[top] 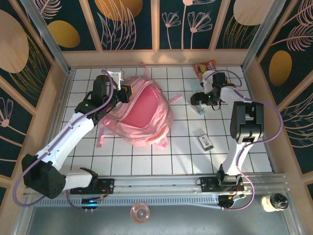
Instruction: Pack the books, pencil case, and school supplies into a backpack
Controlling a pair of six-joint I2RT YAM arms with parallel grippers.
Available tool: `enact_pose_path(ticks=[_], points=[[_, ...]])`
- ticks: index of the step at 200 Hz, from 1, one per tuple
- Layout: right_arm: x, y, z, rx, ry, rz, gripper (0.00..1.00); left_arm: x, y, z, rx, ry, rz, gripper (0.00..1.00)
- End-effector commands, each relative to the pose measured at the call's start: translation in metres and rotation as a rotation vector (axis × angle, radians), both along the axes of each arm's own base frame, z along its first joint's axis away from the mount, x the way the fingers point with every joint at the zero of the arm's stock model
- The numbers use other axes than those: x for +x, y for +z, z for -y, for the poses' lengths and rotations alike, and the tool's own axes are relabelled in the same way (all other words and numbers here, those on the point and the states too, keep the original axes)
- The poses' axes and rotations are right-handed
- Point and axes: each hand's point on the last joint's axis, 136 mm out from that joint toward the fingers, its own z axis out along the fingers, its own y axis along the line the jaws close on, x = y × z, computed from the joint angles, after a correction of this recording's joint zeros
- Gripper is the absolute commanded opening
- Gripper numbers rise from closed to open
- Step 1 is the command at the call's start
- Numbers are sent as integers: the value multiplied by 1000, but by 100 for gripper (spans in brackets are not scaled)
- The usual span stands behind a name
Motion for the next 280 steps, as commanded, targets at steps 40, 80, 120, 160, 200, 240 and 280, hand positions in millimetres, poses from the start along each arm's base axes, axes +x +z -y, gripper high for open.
enact_pose_path(ticks=[40,80,120,160,200,240,280], points=[[64,14,48,-161,-135,51,90,10,42,-9,-66,48,144,0],[85,-10,33,-178,-49,38,90,11,43,-9,-66,44,146,0],[89,-44,21,-184,-6,-1,89,12,42,-6,-86,41,139,0],[91,-51,23,-190,-37,5,68,12,39,-8,-83,51,134,0],[92,-12,12,-216,-45,84,50,14,35,-7,-77,49,129,0],[72,70,-16,-95,-61,180,49,10,36,-3,-118,26,141,0],[15,127,-67,127,-18,198,51,7,30,0,-169,20,130,0]])
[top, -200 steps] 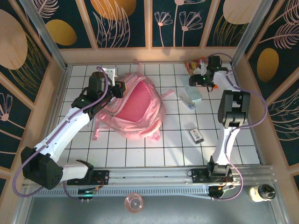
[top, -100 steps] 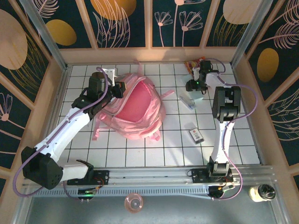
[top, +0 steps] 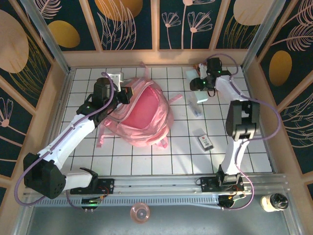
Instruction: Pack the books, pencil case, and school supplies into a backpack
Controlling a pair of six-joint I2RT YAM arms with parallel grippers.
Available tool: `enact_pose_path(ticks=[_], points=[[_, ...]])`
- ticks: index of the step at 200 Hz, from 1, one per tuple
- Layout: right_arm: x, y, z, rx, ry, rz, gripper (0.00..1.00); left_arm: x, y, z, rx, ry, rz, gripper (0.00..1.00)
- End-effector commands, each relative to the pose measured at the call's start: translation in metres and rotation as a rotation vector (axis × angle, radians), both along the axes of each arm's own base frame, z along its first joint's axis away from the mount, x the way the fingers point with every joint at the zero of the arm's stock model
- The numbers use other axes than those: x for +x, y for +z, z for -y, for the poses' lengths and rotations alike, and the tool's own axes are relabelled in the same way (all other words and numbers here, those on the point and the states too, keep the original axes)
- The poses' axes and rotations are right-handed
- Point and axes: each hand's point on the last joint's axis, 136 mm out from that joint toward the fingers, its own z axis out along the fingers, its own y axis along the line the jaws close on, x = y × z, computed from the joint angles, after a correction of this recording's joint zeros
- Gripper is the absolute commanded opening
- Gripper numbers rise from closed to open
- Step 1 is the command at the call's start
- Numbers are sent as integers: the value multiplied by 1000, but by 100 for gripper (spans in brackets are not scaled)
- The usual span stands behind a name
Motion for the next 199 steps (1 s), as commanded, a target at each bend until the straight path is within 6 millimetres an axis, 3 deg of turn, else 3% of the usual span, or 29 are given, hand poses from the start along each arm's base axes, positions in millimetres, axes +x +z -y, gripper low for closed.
enact_pose_path(ticks=[1,42,84,112,117,142,199], points=[[-37,50,-40,185,43,28,51,5,43,-2,-113,21,135,0],[-115,94,-119,492,100,-14,52,3,40,5,-211,11,122,0],[-164,101,-178,734,35,-164,53,1,53,11,-280,-17,147,0],[-165,89,-184,818,-99,-252,55,-1,69,11,-327,-20,181,0],[-170,85,-190,828,-106,-276,55,-3,60,11,-329,-19,167,0],[-167,75,-202,865,-152,-311,55,-9,68,18,-378,-72,177,0],[-131,62,-252,946,-192,-308,55,-27,79,35,-445,-210,192,0]])
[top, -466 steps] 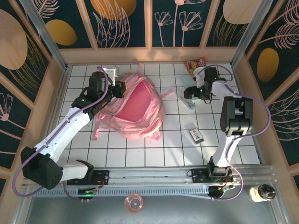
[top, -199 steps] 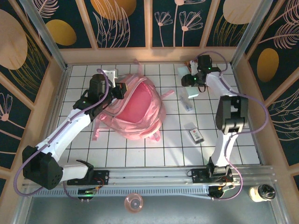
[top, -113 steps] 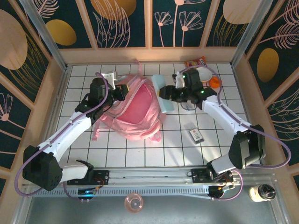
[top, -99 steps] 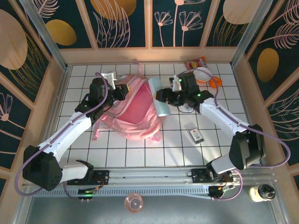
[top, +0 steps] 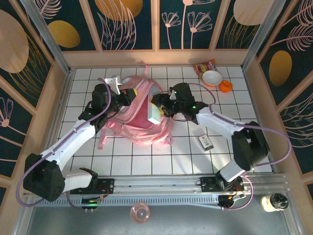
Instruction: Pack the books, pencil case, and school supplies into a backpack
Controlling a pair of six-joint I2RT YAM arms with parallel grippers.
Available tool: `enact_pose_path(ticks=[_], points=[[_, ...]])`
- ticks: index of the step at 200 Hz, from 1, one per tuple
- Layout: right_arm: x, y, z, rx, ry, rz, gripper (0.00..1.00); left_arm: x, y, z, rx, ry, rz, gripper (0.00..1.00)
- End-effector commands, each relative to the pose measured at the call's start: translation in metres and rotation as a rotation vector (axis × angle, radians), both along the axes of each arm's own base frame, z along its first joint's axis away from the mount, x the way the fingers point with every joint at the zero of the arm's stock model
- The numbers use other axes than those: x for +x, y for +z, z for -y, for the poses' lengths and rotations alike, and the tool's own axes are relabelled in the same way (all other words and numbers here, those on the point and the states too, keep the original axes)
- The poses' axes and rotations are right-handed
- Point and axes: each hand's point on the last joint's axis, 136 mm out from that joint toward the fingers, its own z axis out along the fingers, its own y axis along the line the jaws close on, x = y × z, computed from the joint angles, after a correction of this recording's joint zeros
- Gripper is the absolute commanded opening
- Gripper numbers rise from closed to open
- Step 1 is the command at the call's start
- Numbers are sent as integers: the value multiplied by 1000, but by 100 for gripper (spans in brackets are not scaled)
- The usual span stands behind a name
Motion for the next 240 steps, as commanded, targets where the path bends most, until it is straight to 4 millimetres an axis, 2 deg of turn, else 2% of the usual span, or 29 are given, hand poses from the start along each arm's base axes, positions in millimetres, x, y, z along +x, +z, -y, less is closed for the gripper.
enact_pose_path(ticks=[1,14,42,60,74,105,123,128,131,139,158,180,200,227,240], points=[[30,21,-27,104,-63,50,55,-16,78,13,-157,-109,225,0],[39,16,-39,111,-76,47,58,-19,81,14,-168,-124,231,0],[47,17,-60,93,-41,74,77,-20,83,11,-150,-109,242,0],[43,15,-53,62,-54,79,85,-17,81,6,-115,-75,245,0],[40,14,-40,39,-79,88,86,-15,78,3,-87,-57,244,0],[31,17,7,-76,-93,141,84,-7,72,-6,-26,4,235,0],[33,11,53,-227,-91,184,83,-4,67,-12,15,37,229,0],[30,8,60,-277,-70,202,82,-3,66,-13,23,44,227,0],[35,7,75,-315,-84,208,82,-3,65,-14,27,47,225,0],[40,1,98,-417,-80,240,82,-2,63,-15,38,51,222,0],[46,-25,146,-669,-2,275,83,-2,59,-15,51,50,214,0],[56,-67,189,-898,112,224,85,-1,57,-16,57,54,206,0],[69,-94,211,-1009,181,181,85,-1,57,-17,60,60,202,0],[90,-110,234,-1075,179,180,85,1,54,-18,65,71,192,0],[98,-117,239,-1057,180,177,84,1,53,-18,64,75,189,0]])
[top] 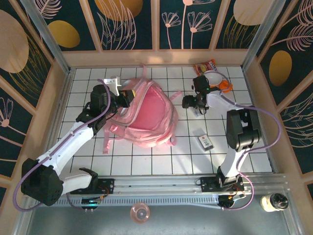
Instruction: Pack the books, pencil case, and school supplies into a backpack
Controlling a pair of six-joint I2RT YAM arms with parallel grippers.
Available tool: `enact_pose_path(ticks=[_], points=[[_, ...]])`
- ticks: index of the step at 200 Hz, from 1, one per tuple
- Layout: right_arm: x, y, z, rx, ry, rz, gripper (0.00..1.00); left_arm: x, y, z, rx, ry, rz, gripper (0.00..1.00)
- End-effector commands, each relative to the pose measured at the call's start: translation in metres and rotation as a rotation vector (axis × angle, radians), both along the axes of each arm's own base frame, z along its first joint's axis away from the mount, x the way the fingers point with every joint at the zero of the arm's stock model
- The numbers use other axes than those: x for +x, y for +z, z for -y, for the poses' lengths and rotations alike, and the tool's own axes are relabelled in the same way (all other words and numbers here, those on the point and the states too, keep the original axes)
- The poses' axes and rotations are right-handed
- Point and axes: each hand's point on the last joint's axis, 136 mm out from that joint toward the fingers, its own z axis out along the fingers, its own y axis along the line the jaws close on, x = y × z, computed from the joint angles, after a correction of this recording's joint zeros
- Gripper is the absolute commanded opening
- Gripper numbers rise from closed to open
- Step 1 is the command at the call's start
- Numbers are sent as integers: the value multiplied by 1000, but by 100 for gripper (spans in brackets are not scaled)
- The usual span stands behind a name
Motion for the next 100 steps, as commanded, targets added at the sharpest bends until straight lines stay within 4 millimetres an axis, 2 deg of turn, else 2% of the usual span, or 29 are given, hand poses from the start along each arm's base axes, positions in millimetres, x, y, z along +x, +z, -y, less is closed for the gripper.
enact_pose_path(ticks=[1,23,50,80,100], points=[[16,5,21,-82,66,27,84,5,50,-6,-37,35,144,0],[23,-11,35,-94,52,1,81,6,48,-7,-28,44,136,0],[25,-27,25,-24,105,-34,78,9,46,-7,-22,49,130,0],[27,-41,24,-12,120,-60,74,12,38,-6,-18,48,109,0],[27,-49,20,11,128,-79,66,13,35,-5,-15,47,102,0]])
